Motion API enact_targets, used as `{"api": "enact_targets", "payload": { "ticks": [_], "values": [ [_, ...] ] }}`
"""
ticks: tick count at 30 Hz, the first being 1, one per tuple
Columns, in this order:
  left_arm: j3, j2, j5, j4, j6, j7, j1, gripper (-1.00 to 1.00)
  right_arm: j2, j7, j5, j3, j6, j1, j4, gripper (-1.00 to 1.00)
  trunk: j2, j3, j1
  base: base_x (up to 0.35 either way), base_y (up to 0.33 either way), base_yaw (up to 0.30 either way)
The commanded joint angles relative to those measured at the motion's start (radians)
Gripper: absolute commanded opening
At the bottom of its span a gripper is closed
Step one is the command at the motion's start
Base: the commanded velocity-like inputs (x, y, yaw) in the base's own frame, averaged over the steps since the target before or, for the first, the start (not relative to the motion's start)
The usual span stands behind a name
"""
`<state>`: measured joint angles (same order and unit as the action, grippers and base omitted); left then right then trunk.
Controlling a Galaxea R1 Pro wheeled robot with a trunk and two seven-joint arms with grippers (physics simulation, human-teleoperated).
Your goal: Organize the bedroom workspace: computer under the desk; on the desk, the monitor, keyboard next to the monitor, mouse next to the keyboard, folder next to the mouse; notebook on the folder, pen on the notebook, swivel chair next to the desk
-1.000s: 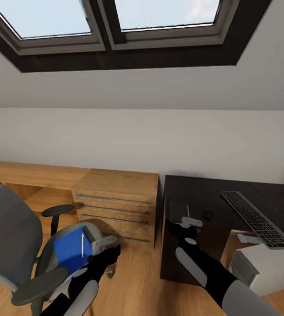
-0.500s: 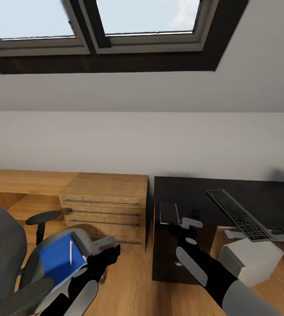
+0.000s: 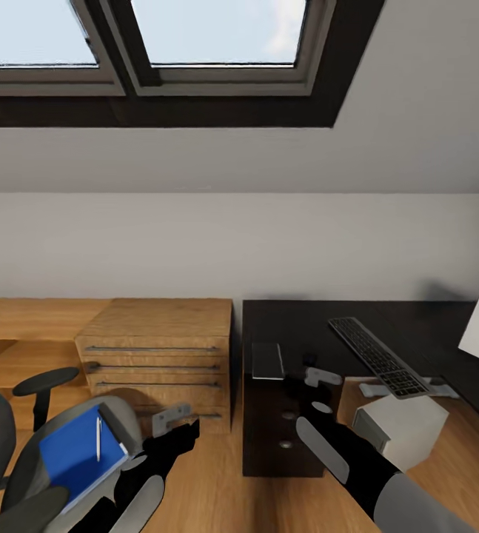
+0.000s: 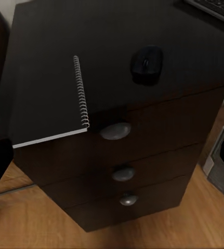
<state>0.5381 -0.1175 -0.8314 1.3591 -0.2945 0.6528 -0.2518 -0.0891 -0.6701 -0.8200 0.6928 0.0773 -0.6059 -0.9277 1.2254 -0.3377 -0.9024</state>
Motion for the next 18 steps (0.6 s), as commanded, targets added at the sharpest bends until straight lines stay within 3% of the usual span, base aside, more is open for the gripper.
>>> {"api": "enact_targets", "payload": {
  "ticks": [1, 5, 9, 10, 13, 14, 16, 18],
  "values": [
    [0.003, 0.0, -0.004, -0.024, -0.001, 0.007, -0.001, 1.0, 0.0, -0.007, -0.002, 0.005, 0.005, -0.002, 0.0, 1.0, 0.001, 0.0, 0.0, 0.0, 0.0, -0.176],
    [0.005, 0.004, 0.002, -0.119, 0.002, 0.003, -0.001, 1.0, 0.004, -0.003, 0.0, 0.008, -0.018, -0.002, 0.031, 1.0, 0.001, 0.003, 0.0, 0.0, 0.0, -0.161],
    [0.013, 0.006, 0.001, -0.152, 0.003, 0.001, -0.001, 1.0, 0.022, 0.001, 0.004, 0.011, -0.066, 0.002, 0.1, 1.0, 0.001, 0.007, 0.0, 0.0, 0.0, -0.132],
    [0.058, 0.006, 0.001, -0.203, 0.004, 0.001, -0.001, 1.0, 0.047, 0.012, 0.025, 0.031, -0.111, 0.031, 0.19, 1.0, 0.001, 0.008, 0.0, 0.0, 0.0, -0.123],
    [0.095, 0.006, 0.003, -0.255, 0.008, 0.001, -0.001, 1.0, 0.058, 0.018, 0.056, 0.066, -0.154, 0.046, 0.248, 1.0, 0.001, 0.01, 0.0, 0.0, 0.0, -0.119],
    [0.117, 0.007, 0.003, -0.29, 0.02, 0.001, -0.001, 1.0, 0.063, 0.022, 0.078, 0.097, -0.188, 0.055, 0.288, 1.0, 0.001, 0.01, 0.0, 0.0, 0.0, -0.099],
    [0.151, 0.017, 0.001, -0.361, 0.072, 0.0, -0.001, 1.0, 0.072, 0.026, 0.104, 0.156, -0.263, 0.078, 0.365, 1.0, 0.001, 0.011, 0.0, 0.0, 0.0, -0.055],
    [0.168, 0.027, 0.001, -0.396, 0.106, 0.0, -0.001, 1.0, 0.077, 0.027, 0.11, 0.178, -0.297, 0.091, 0.399, 1.0, 0.001, 0.012, 0.0, 0.0, 0.0, -0.031]
  ]
}}
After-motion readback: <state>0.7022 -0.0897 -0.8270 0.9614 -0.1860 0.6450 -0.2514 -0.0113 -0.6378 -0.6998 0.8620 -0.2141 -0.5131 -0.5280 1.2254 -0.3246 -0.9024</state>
